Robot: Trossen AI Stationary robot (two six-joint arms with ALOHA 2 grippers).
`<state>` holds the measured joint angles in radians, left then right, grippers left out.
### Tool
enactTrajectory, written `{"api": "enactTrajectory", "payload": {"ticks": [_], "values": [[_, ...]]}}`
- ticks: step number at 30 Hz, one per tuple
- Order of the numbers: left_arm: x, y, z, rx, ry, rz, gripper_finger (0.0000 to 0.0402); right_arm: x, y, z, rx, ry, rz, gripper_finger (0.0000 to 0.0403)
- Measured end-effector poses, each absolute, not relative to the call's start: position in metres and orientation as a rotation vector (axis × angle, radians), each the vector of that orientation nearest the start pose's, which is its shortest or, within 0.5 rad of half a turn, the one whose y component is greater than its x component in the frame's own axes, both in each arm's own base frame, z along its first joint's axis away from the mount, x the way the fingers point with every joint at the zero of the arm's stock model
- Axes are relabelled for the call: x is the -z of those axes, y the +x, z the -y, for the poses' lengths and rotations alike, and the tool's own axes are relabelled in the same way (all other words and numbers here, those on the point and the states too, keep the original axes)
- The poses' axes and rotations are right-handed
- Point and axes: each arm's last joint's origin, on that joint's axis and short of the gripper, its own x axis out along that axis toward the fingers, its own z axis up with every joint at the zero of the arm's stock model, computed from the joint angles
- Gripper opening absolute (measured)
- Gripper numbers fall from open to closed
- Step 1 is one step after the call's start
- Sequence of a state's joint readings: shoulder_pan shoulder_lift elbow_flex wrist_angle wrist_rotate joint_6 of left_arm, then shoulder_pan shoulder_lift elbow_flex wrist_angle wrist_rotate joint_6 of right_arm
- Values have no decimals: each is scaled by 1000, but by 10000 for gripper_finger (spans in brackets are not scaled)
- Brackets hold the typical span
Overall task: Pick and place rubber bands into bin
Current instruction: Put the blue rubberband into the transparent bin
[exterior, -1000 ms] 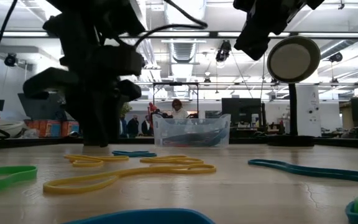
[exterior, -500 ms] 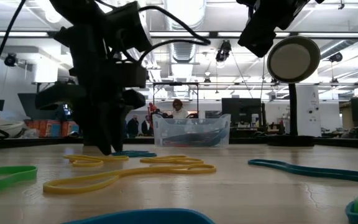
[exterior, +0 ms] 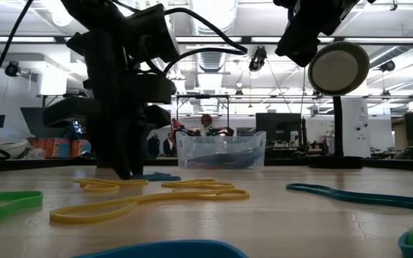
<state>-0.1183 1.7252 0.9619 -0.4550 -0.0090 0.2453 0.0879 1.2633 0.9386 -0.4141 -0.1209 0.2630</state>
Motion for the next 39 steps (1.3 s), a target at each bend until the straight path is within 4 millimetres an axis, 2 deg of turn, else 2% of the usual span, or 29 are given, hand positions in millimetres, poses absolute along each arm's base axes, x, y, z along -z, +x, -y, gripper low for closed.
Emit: {"api": "enactTrajectory", "payload": {"ticks": [9,20,24,30,39], "values": [[-148,311,34,208,305,-1196,9,-269,262,-26,-83,255,-759,59],[-158,314,33,132,248,-1181,1,-266,261,-26,-82,255,-767,59],[-173,317,34,120,223,-1137,0,-266,261,-26,-82,255,-768,59],[-208,316,33,81,232,-1036,0,-265,260,-26,-81,255,-773,59],[-258,312,26,-72,279,-860,0,-264,260,-26,-77,253,-774,59]]}}
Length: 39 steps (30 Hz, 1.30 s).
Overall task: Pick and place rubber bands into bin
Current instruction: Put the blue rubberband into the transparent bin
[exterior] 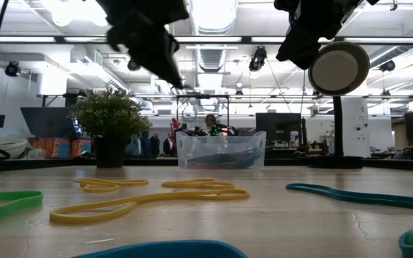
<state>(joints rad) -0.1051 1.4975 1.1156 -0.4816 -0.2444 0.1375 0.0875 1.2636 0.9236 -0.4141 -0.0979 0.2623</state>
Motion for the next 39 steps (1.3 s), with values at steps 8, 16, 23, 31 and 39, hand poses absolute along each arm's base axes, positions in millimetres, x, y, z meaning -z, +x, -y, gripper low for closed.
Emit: {"api": "enactTrajectory", "payload": {"ticks": [8,16,23,31,39], "values": [[-276,319,0,-197,266,-810,0,-264,261,-24,-35,237,-764,59],[-279,333,-38,-313,216,-768,0,-264,261,-24,-28,234,-762,59],[-265,339,-72,-375,197,-799,0,-264,261,-23,-6,225,-757,59],[-243,346,-92,-371,154,-861,0,-263,261,-24,-2,233,-761,59],[-237,348,-93,-367,153,-876,0,-259,260,-23,3,242,-773,59]]}}
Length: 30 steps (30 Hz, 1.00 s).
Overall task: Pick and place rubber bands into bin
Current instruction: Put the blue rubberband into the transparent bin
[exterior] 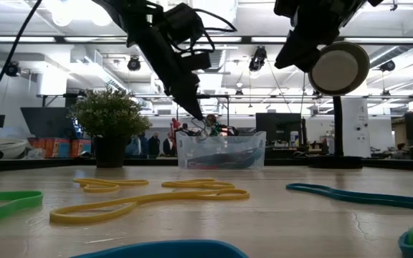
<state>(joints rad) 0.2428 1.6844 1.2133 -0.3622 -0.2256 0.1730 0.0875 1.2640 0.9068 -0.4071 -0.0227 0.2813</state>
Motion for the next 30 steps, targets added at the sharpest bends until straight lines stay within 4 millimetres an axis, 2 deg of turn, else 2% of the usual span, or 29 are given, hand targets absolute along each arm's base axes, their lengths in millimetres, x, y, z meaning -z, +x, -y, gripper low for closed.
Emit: {"api": "enactTrajectory", "payload": {"ticks": [13,23,30], "values": [[-238,349,-94,-376,174,-868,1,-249,256,-23,23,276,-802,59],[-238,349,-93,-364,199,-873,56,-243,255,-24,30,297,-802,59],[-239,348,-93,-366,200,-871,63,-241,254,-33,-14,266,-816,59]]}}
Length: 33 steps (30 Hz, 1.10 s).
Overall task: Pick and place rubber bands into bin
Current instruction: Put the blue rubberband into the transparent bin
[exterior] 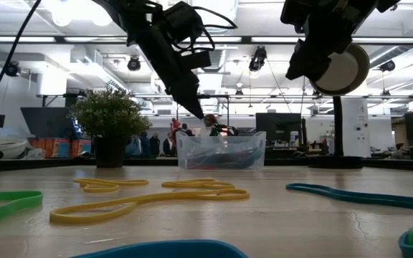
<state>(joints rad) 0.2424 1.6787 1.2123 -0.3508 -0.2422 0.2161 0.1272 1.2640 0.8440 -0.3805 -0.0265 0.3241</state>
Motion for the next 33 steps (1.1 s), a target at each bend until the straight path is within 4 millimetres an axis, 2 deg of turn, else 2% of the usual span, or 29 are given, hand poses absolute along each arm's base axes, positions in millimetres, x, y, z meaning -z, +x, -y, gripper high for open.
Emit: {"api": "enactTrajectory", "payload": {"ticks": [8,11,18,23,27,33], "values": [[-240,347,-94,-386,206,-871,63,-236,252,-35,-20,280,-832,59],[-246,345,-90,-377,209,-853,63,-234,250,-41,-58,278,-847,59],[-290,333,-70,-328,152,-700,63,-222,244,-58,-132,240,-866,59],[-323,313,-46,-261,132,-591,63,-223,245,-66,-191,162,-806,59],[-340,296,-29,-217,130,-558,63,-225,247,-66,-213,121,-761,59],[-352,280,-6,-164,80,-539,63,-220,250,-67,-229,80,-753,59]]}}
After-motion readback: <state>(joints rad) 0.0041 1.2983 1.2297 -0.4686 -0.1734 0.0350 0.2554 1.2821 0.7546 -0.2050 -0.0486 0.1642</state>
